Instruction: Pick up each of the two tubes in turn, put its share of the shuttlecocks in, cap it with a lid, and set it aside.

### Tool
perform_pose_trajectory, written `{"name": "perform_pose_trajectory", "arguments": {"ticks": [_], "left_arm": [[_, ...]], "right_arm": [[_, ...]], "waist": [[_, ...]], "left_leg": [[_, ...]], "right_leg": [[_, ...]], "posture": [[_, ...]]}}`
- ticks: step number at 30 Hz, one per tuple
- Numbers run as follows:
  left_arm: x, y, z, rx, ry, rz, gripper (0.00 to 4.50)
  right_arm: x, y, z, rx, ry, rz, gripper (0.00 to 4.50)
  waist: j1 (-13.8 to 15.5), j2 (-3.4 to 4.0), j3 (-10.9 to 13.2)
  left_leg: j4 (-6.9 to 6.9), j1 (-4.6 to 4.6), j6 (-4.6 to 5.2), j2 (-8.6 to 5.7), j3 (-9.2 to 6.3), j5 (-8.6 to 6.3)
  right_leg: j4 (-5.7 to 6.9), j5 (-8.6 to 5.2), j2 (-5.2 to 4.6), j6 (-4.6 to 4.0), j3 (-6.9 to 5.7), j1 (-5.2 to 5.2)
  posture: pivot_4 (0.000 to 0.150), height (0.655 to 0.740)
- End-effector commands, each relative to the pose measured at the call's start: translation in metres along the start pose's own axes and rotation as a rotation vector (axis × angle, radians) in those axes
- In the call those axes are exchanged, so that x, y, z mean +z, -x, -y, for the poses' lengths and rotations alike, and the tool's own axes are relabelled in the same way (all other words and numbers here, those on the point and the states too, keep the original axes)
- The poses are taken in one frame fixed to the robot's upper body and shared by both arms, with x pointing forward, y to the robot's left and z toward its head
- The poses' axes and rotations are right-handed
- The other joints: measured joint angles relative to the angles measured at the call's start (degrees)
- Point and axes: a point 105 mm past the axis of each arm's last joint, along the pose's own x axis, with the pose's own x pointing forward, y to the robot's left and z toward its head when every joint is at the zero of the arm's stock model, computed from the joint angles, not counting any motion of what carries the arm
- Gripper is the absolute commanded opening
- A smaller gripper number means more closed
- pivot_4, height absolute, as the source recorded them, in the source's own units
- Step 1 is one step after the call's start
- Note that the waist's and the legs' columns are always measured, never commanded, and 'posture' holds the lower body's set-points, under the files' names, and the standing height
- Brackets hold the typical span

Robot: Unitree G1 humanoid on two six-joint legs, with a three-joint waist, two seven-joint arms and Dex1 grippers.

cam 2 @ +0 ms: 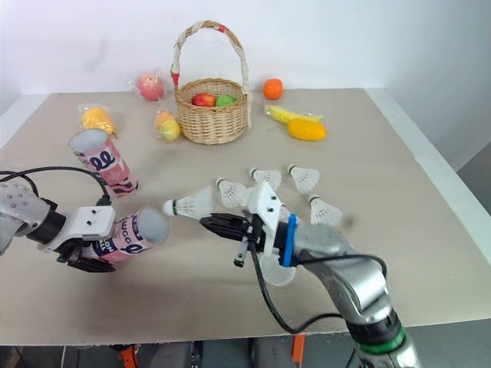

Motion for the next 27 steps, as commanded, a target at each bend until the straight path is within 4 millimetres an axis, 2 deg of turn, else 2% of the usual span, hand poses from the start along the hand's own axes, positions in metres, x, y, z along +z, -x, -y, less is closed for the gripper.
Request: {"name": "perform_pose_trajectory", "arguments": {"ticks": [1, 8, 11, 14, 16, 18, 19, 23, 25, 27], "left_arm": [[0.005, 0.002, -0.011, 0.025, -0.023, -0.002, 2.9], [0.012, -0.003, -0.013, 0.007, -0.038, 0.022, 2.9], [0.012, -0.005, -0.011, -0.005, -0.041, 0.023, 2.9], [0.011, -0.005, -0.011, -0.006, -0.04, 0.022, 2.9], [0.008, -0.005, -0.012, -0.002, -0.035, 0.016, 2.9], [0.007, -0.005, -0.012, 0.0, -0.033, 0.014, 2.9], [0.007, -0.005, -0.012, 0.0, -0.032, 0.015, 2.9], [0.007, -0.005, -0.008, -0.004, -0.027, 0.021, 2.9], [0.007, -0.006, -0.007, -0.004, -0.023, 0.024, 2.9], [0.007, -0.006, -0.006, -0.004, -0.02, 0.026, 2.9]], "right_arm": [[-0.002, -0.014, 0.001, 0.096, 0.131, -0.061, 0.04], [0.009, -0.045, 0.002, 0.151, 0.186, -0.013, 0.04], [0.022, -0.051, 0.0, 0.137, 0.13, 0.062, 0.97], [0.039, -0.037, 0.011, 0.015, 0.078, 0.156, 2.28], [0.036, -0.022, 0.014, -0.06, 0.06, 0.161, 3.31], [0.025, -0.009, 0.019, -0.184, 0.056, 0.13, 4.13], [0.018, -0.004, 0.023, -0.251, 0.054, 0.106, 4.37], [-0.022, 0.005, 0.038, -0.512, -0.006, -0.056, 4.37], [-0.029, 0.0, 0.037, -0.538, -0.054, -0.089, 4.37], [-0.034, -0.003, 0.046, -0.602, -0.084, -0.112, 4.37]], "waist": [[0.0, 0.01, 0.0], [0.0, 0.01, 0.0], [0.0, 0.01, 0.0], [0.0, 0.01, 0.0], [0.1, -0.02, 0.0], [0.1, -0.05, 0.0], [0.0, -0.04, 0.0], [-0.2, 0.06, 0.0], [-0.2, 0.06, 0.0], [-0.2, 0.06, 0.0]], "left_leg": [[0.0, -0.04, 0.0, 0.0, -0.02, 0.0], [0.0, -0.17, 0.01, 0.0, -0.02, -0.01], [0.0, -0.17, 0.0, 0.0, -0.03, -0.01], [0.0, -0.18, 0.0, -0.01, -0.03, 0.0], [0.03, -0.18, 0.0, -0.04, -0.04, 0.0], [0.03, -0.18, 0.0, -0.08, -0.04, -0.01], [0.02, -0.18, -0.01, -0.1, -0.03, -0.01], [0.01, -0.1, 0.0, -0.06, 0.02, 0.0], [0.01, -0.06, -0.02, -0.03, -0.02, 0.05], [0.01, -0.03, -0.01, 0.02, -0.02, 0.08]], "right_leg": [[0.0, -0.01, 0.01, -0.02, -0.02, -0.03], [0.0, -0.02, -0.01, -0.03, -0.02, -0.1], [0.0, 0.05, -0.03, -0.14, -0.04, -0.1], [0.01, 0.09, -0.07, -0.17, -0.04, -0.1], [0.01, 0.1, -0.12, -0.16, -0.06, -0.07], [0.0, 0.09, -0.18, -0.14, -0.07, -0.05], [0.0, 0.07, -0.2, -0.14, -0.07, -0.04], [0.05, -0.02, -0.1, 0.03, 0.01, -0.09], [0.11, 0.02, -0.04, -0.03, 0.01, -0.09], [0.12, 0.08, 0.02, -0.08, 0.01, -0.08]], "posture": [[0.15, 0.74], [0.15, 0.74], [0.15, 0.74], [0.15, 0.74], [0.15, 0.74], [0.15, 0.74], [0.15, 0.74], [0.15, 0.74], [0.15, 0.74], [0.15, 0.74]]}}
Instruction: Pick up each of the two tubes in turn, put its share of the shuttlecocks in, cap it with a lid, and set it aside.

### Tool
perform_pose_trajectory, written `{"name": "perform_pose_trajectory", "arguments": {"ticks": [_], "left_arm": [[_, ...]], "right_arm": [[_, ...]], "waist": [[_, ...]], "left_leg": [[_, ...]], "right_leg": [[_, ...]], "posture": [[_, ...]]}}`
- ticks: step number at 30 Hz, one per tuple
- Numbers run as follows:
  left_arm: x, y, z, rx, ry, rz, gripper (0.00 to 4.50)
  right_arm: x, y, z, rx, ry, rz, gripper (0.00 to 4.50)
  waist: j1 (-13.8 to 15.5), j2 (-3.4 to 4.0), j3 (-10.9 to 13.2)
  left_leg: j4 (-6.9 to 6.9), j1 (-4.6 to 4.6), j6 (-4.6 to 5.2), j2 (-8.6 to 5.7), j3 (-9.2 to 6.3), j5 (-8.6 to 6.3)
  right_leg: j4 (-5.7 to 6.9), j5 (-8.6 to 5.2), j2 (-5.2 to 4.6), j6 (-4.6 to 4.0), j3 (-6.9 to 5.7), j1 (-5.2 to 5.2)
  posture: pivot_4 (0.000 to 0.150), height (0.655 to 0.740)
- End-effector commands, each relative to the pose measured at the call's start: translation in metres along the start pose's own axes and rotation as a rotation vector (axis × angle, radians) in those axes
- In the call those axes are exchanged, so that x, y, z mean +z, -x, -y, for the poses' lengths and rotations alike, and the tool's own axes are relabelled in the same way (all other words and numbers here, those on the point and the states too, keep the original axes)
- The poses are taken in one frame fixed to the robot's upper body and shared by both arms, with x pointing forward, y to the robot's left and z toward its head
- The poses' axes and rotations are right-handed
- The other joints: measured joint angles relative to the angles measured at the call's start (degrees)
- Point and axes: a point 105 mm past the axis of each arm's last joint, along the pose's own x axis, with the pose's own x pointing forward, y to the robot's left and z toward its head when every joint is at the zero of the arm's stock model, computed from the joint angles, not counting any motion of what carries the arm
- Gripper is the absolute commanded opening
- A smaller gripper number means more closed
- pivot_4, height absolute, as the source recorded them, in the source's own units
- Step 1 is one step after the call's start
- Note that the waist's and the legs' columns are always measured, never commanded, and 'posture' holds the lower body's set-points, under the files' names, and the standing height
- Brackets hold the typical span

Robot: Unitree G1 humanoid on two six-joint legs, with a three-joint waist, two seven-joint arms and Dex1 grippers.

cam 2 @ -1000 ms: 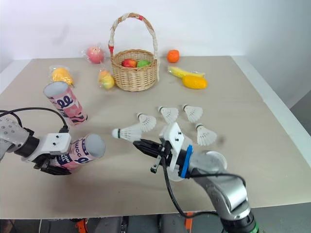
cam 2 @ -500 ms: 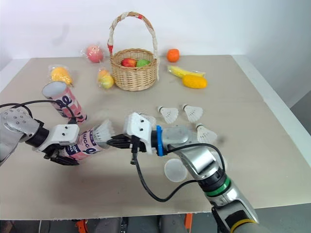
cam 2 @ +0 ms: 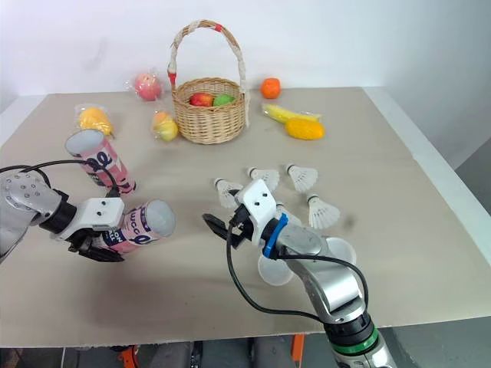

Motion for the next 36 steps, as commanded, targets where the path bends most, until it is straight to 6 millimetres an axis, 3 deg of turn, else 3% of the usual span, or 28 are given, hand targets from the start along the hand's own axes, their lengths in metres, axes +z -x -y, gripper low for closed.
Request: {"name": "perform_pose_trajectory", "arguments": {"ticks": [1, 12, 13, 15, 23, 25, 29, 31, 33, 36], "left_arm": [[0.0, -0.002, 0.005, -0.015, 0.006, 0.002, 2.9], [0.001, -0.002, 0.008, 0.003, 0.022, 0.013, 2.9], [0.001, -0.002, 0.008, 0.004, 0.022, 0.013, 2.9], [0.001, -0.002, 0.008, 0.006, 0.024, 0.014, 2.9], [0.001, -0.004, 0.01, 0.008, 0.03, 0.028, 2.9], [0.001, -0.005, 0.01, 0.007, 0.03, 0.029, 2.9], [0.002, -0.007, 0.01, 0.006, 0.029, 0.034, 2.9], [0.003, -0.008, 0.01, 0.005, 0.029, 0.034, 2.9], [0.003, -0.008, 0.01, 0.003, 0.029, 0.033, 2.9], [0.003, -0.008, 0.011, -0.001, 0.029, 0.033, 2.9]], "right_arm": [[0.008, -0.012, 0.002, -0.072, 0.001, -0.002, 4.37], [0.001, -0.063, 0.019, -0.196, -0.21, -0.051, 4.37], [0.002, -0.066, 0.02, -0.199, -0.225, -0.047, 3.88], [0.003, -0.069, 0.022, -0.205, -0.235, -0.044, 3.64], [0.004, -0.065, 0.019, -0.214, -0.301, -0.033, 0.02], [0.009, -0.063, 0.015, -0.192, -0.31, -0.014, 0.02], [0.065, -0.043, -0.011, 0.07, -0.162, 0.192, 0.02], [0.081, -0.03, -0.024, 0.212, -0.06, 0.256, 0.02], [0.085, -0.021, -0.032, 0.311, -0.001, 0.272, 0.02], [0.068, -0.009, -0.042, 0.472, 0.125, 0.199, 0.02]], "waist": [[0.0, 0.0, 0.0], [0.0, -0.01, 0.0], [0.0, -0.01, 0.0], [-0.1, 0.0, 0.0], [-0.2, 0.0, 0.0], [-0.2, 0.0, 0.0], [-0.2, 0.03, 0.0], [-0.2, 0.04, 0.0], [-0.2, 0.03, 0.0], [-0.1, 0.03, 0.0]], "left_leg": [[0.0, 0.01, 0.0, 0.01, 0.0, 0.0], [-0.01, -0.05, 0.0, 0.01, 0.02, 0.0], [-0.01, -0.05, 0.0, 0.01, 0.03, 0.0], [-0.02, -0.05, 0.01, 0.0, 0.04, 0.0], [-0.06, -0.05, 0.01, 0.01, 0.03, 0.0], [-0.06, -0.05, 0.01, 0.01, 0.03, 0.0], [-0.06, -0.06, 0.01, -0.01, 0.02, 0.0], [-0.06, -0.06, 0.01, -0.04, 0.01, 0.0], [-0.06, -0.04, 0.01, -0.05, 0.02, 0.0], [-0.06, -0.01, 0.01, -0.03, 0.01, 0.0]], "right_leg": [[0.0, 0.01, 0.01, -0.01, 0.01, 0.0], [-0.03, 0.0, 0.0, 0.02, 0.03, -0.01], [-0.03, 0.0, -0.02, 0.02, 0.03, -0.01], [-0.05, 0.0, -0.03, 0.02, 0.04, -0.01], [-0.04, 0.0, -0.01, 0.01, 0.04, -0.03], [-0.04, 0.0, -0.01, 0.01, 0.04, -0.03], [-0.04, 0.0, -0.05, 0.03, 0.04, -0.03], [-0.05, -0.01, -0.07, 0.08, 0.03, -0.02], [-0.07, -0.01, -0.09, 0.11, 0.03, 0.0], [-0.08, -0.01, -0.05, 0.09, 0.0, 0.02]], "posture": [[0.15, 0.74], [0.15, 0.74], [0.15, 0.74], [0.15, 0.74], [0.15, 0.74], [0.15, 0.74], [0.15, 0.74], [0.15, 0.74], [0.15, 0.74], [0.15, 0.74]]}}
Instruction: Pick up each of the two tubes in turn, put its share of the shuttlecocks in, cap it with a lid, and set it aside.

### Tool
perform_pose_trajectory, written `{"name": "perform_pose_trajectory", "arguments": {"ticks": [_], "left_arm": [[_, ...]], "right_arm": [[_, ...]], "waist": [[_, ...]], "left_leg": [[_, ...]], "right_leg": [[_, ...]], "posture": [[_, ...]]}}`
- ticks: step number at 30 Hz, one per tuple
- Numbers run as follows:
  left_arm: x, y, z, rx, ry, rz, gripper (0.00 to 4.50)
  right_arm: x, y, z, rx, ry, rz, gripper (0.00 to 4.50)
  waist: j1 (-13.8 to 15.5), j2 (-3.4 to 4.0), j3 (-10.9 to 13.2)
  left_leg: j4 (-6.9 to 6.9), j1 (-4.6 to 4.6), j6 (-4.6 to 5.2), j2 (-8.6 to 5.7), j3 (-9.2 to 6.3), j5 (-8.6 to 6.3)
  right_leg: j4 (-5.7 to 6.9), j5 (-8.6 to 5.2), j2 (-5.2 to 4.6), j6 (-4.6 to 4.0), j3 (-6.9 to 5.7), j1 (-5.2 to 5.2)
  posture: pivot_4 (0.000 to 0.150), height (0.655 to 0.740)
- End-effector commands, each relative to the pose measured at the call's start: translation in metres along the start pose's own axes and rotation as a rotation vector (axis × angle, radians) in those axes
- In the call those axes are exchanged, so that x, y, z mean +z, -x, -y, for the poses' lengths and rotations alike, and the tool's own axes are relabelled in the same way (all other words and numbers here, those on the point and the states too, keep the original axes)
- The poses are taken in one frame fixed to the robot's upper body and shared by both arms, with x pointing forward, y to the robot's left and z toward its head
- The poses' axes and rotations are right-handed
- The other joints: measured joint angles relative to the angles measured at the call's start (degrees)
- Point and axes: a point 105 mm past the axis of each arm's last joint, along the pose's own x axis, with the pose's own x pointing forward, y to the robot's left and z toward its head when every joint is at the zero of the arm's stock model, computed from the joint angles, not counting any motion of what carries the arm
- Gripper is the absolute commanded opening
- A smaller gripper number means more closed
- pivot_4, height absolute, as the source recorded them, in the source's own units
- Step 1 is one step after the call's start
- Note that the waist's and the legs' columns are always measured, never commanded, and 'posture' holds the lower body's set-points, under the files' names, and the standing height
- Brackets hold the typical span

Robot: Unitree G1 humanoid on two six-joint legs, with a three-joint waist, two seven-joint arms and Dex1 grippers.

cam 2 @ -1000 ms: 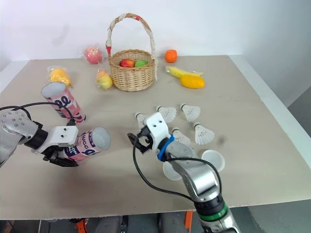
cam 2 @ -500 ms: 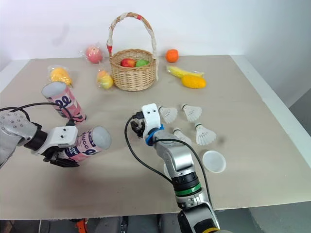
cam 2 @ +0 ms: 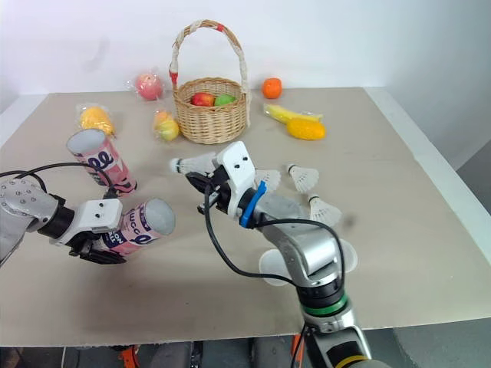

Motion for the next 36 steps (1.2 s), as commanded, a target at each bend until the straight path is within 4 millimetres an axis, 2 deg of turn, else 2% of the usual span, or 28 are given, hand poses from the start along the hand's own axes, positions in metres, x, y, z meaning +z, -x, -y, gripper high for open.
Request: {"name": "perform_pose_trajectory", "arguments": {"ticks": [1, 5, 11, 14, 15, 16, 21, 22, 25, 31, 36], "left_arm": [[0.002, -0.007, 0.006, -0.034, -0.006, 0.005, 2.9], [0.003, -0.006, 0.006, -0.027, -0.005, 0.005, 2.9], [0.003, -0.006, 0.007, -0.023, -0.002, 0.005, 2.9], [0.005, -0.006, 0.008, -0.025, -0.003, 0.009, 2.9], [0.005, -0.006, 0.008, -0.026, -0.004, 0.01, 2.9], [0.005, -0.006, 0.008, -0.026, -0.003, 0.01, 2.9], [0.004, -0.006, 0.008, -0.026, -0.002, 0.008, 2.9], [0.004, -0.006, 0.008, -0.026, -0.002, 0.009, 2.9], [0.005, -0.007, 0.009, -0.029, -0.001, 0.012, 2.9], [0.007, -0.01, 0.008, -0.035, -0.003, 0.019, 2.9], [0.006, -0.009, 0.006, -0.033, -0.004, 0.015, 2.9]], "right_arm": [[-0.008, 0.009, -0.025, 0.227, 0.104, -0.058, 0.02], [-0.025, 0.001, -0.037, 0.319, 0.131, -0.115, 0.02], [-0.022, -0.012, -0.048, 0.354, 0.079, -0.074, 0.02], [-0.012, -0.013, -0.048, 0.331, 0.035, -0.018, 1.0], [-0.009, -0.01, -0.046, 0.315, 0.029, 0.0, 1.47], [-0.007, -0.004, -0.043, 0.293, 0.021, 0.016, 1.81], [-0.001, 0.03, -0.03, 0.141, -0.014, 0.081, 4.1], [0.001, 0.035, -0.028, 0.114, -0.018, 0.095, 4.32], [0.012, 0.062, -0.024, -0.032, -0.081, 0.181, 4.32], [-0.022, 0.102, -0.03, -0.203, -0.117, 0.044, 4.32], [-0.046, 0.125, -0.036, -0.29, -0.151, -0.041, 4.32]], "waist": [[0.1, 0.0, 0.0], [0.1, 0.0, 0.0], [0.2, -0.01, 0.0], [0.3, -0.01, 0.0], [0.3, -0.01, 0.0], [0.3, -0.02, 0.0], [0.4, -0.02, 0.0], [0.4, -0.02, 0.0], [0.4, -0.02, 0.0], [0.4, 0.02, 0.0], [0.4, 0.05, 0.0]], "left_leg": [[0.0, 0.0, 0.0, -0.01, -0.01, 0.0], [0.0, 0.0, 0.0, -0.01, 0.03, 0.0], [0.0, -0.02, 0.0, -0.01, 0.02, 0.0], [0.0, -0.03, 0.0, -0.05, 0.03, 0.0], [0.0, -0.04, 0.0, -0.06, 0.03, 0.0], [0.0, -0.05, 0.0, -0.07, 0.02, 0.0], [0.0, -0.09, -0.02, -0.13, -0.01, -0.01], [0.0, -0.09, -0.02, -0.14, 0.0, -0.01], [0.0, -0.09, -0.02, -0.13, -0.03, -0.01], [0.0, -0.04, -0.02, -0.15, 0.01, -0.01], [0.0, 0.03, -0.02, -0.17, 0.07, -0.01]], "right_leg": [[0.0, -0.01, -0.01, -0.01, -0.01, 0.01], [-0.01, -0.01, 0.0, -0.01, 0.02, 0.0], [0.0, -0.01, -0.02, -0.01, 0.0, -0.01], [-0.01, -0.02, -0.08, 0.03, 0.01, -0.01], [-0.01, -0.02, -0.09, 0.04, 0.01, -0.01], [-0.01, -0.02, -0.12, 0.04, 0.0, 0.0], [-0.03, -0.11, -0.2, 0.14, -0.04, 0.01], [-0.03, -0.11, -0.21, 0.14, -0.03, 0.01], [-0.02, -0.12, -0.21, 0.14, -0.05, 0.01], [-0.02, -0.11, -0.2, 0.16, -0.02, 0.05], [-0.02, -0.11, -0.23, 0.22, 0.05, 0.08]], "posture": [[0.15, 0.74], [0.15, 0.74], [0.15, 0.74], [0.15, 0.74], [0.15, 0.74], [0.15, 0.74], [0.15, 0.74], [0.15, 0.74], [0.15, 0.74], [0.15, 0.74], [0.15, 0.74]]}}
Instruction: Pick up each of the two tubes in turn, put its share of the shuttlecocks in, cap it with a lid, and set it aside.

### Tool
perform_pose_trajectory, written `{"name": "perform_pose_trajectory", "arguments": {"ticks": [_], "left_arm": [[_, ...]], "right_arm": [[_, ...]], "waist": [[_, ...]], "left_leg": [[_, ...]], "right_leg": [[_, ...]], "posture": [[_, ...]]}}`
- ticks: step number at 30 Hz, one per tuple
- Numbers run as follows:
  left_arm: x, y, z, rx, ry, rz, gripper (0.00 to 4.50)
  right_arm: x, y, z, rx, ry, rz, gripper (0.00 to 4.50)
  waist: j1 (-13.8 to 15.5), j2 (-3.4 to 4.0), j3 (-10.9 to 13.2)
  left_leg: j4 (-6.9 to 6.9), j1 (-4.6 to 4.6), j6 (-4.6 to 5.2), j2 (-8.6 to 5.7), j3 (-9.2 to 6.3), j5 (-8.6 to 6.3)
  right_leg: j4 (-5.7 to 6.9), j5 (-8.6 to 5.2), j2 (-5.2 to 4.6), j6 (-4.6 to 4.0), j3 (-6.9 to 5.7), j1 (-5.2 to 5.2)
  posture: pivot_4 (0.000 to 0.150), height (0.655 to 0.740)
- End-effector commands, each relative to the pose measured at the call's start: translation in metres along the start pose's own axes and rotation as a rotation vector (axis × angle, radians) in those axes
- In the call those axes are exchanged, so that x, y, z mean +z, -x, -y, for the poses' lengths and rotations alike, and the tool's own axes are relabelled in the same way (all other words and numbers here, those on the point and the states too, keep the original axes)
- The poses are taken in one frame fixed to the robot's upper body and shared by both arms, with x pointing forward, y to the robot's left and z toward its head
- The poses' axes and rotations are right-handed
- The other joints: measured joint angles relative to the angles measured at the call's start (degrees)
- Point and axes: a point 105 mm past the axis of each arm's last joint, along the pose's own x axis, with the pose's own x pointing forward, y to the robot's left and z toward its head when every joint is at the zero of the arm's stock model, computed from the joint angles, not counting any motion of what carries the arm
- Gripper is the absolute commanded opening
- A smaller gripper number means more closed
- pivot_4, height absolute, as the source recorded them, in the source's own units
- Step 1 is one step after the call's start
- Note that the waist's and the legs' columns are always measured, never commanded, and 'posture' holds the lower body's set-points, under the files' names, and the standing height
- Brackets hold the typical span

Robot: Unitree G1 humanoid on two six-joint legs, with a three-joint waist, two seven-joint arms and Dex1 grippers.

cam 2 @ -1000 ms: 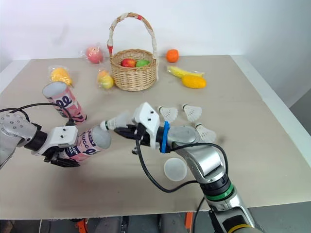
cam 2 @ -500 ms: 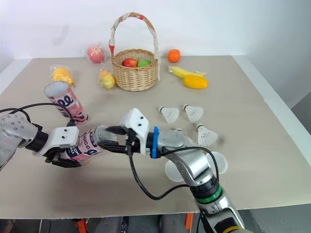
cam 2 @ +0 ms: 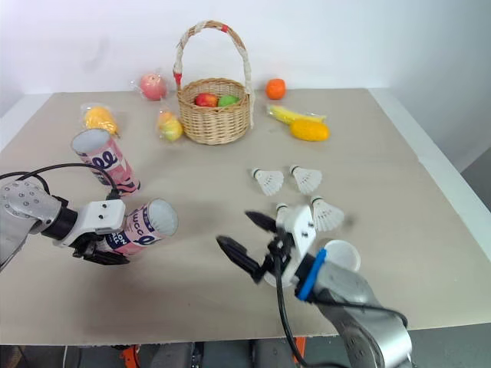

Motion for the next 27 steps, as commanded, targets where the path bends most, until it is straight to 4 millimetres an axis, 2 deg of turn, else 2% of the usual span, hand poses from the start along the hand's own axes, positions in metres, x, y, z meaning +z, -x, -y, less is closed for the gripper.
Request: {"name": "perform_pose_trajectory", "arguments": {"ticks": [1, 6, 12, 20, 23, 26, 27], "left_arm": [[0.002, -0.006, 0.004, -0.033, -0.011, 0.007, 2.9], [0.003, -0.006, 0.004, -0.032, -0.01, 0.01, 2.9], [0.004, -0.005, 0.002, -0.019, -0.008, 0.017, 2.9], [0.005, -0.006, 0.003, -0.018, -0.003, 0.033, 2.9], [0.012, -0.006, 0.003, -0.014, -0.006, 0.074, 2.9], [0.013, -0.006, 0.003, -0.016, -0.008, 0.076, 2.9], [0.012, -0.006, 0.003, -0.015, -0.008, 0.074, 2.9]], "right_arm": [[0.009, 0.008, 0.0, -0.04, 0.055, 0.044, 4.32], [-0.017, 0.015, 0.034, -0.254, 0.07, -0.048, 4.32], [-0.018, 0.004, 0.06, -0.348, 0.083, -0.05, 4.32], [-0.017, -0.011, 0.069, -0.376, 0.066, -0.046, 4.32], [-0.019, -0.014, 0.073, -0.396, 0.053, -0.048, 4.32], [-0.018, -0.016, 0.075, -0.401, 0.043, -0.042, 3.62], [-0.018, -0.017, 0.075, -0.402, 0.039, -0.04, 3.13]], "waist": [[0.0, -0.01, 0.0], [0.0, -0.03, 0.0], [0.0, -0.01, 0.0], [0.0, 0.0, 0.0], [0.1, 0.0, 0.0], [0.1, 0.0, 0.0], [0.1, 0.0, 0.0]], "left_leg": [[0.0, 0.02, 0.0, 0.0, 0.0, 0.0], [0.01, 0.08, 0.0, 0.0, 0.04, 0.01], [0.01, 0.08, 0.0, 0.0, 0.11, 0.01], [0.01, 0.03, 0.01, -0.02, 0.08, 0.01], [0.01, 0.02, 0.01, -0.04, 0.04, 0.01], [0.01, 0.01, 0.01, -0.07, 0.06, 0.01], [0.01, 0.01, 0.01, -0.07, 0.07, 0.01]], "right_leg": [[0.0, 0.0, 0.0, 0.0, 0.0, 0.02], [0.0, -0.08, 0.01, -0.18, 0.05, 0.05], [0.0, -0.07, 0.04, -0.16, 0.13, 0.03], [0.0, 0.0, 0.04, 0.01, 0.14, 0.03], [0.0, 0.01, 0.03, 0.01, 0.13, 0.04], [-0.01, 0.01, 0.0, 0.02, 0.15, 0.03], [-0.02, 0.01, 0.0, 0.04, 0.17, 0.03]], "posture": [[0.15, 0.74], [0.15, 0.74], [0.15, 0.74], [0.15, 0.74], [0.15, 0.74], [0.15, 0.74], [0.15, 0.74]]}}
